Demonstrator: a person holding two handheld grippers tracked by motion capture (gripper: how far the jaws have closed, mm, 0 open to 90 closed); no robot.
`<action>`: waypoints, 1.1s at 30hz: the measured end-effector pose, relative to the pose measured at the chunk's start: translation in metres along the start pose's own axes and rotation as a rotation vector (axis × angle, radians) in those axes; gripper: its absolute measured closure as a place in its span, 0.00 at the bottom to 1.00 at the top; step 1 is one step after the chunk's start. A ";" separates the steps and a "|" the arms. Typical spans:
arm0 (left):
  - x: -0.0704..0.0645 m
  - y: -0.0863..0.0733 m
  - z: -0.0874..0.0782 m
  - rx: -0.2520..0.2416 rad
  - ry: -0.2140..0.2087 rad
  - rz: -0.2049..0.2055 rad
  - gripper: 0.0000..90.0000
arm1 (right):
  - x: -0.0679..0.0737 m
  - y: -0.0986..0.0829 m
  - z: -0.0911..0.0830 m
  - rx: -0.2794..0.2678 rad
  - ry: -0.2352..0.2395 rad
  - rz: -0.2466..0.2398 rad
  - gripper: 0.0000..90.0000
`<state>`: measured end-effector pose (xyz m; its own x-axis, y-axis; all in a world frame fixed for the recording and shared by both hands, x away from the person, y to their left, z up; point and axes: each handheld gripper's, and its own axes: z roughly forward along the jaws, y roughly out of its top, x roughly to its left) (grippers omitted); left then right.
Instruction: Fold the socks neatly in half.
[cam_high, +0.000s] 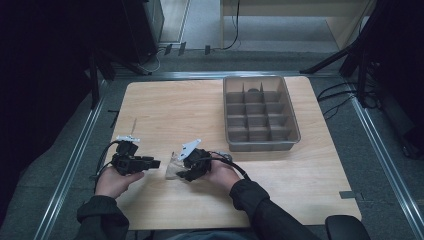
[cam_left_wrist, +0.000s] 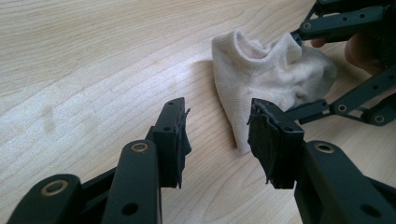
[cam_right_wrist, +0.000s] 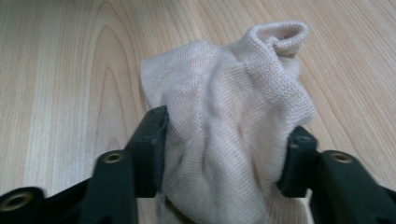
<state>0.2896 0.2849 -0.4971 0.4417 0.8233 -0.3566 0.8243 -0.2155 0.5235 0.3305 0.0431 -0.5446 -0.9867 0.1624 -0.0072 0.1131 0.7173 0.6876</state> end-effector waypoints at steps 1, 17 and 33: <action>0.000 0.000 0.000 0.000 0.000 0.000 0.62 | 0.000 0.000 0.000 0.000 0.000 0.000 0.54; 0.002 0.000 0.000 -0.003 -0.001 -0.008 0.62 | -0.010 0.002 -0.009 0.041 0.044 0.088 0.76; 0.002 0.000 0.000 -0.002 -0.002 -0.010 0.60 | -0.022 0.008 -0.039 0.044 0.062 0.094 0.77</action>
<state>0.2910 0.2864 -0.4980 0.4340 0.8242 -0.3637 0.8281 -0.2060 0.5214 0.3489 0.0189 -0.5100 -0.9767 0.1888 0.1017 0.2089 0.7299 0.6508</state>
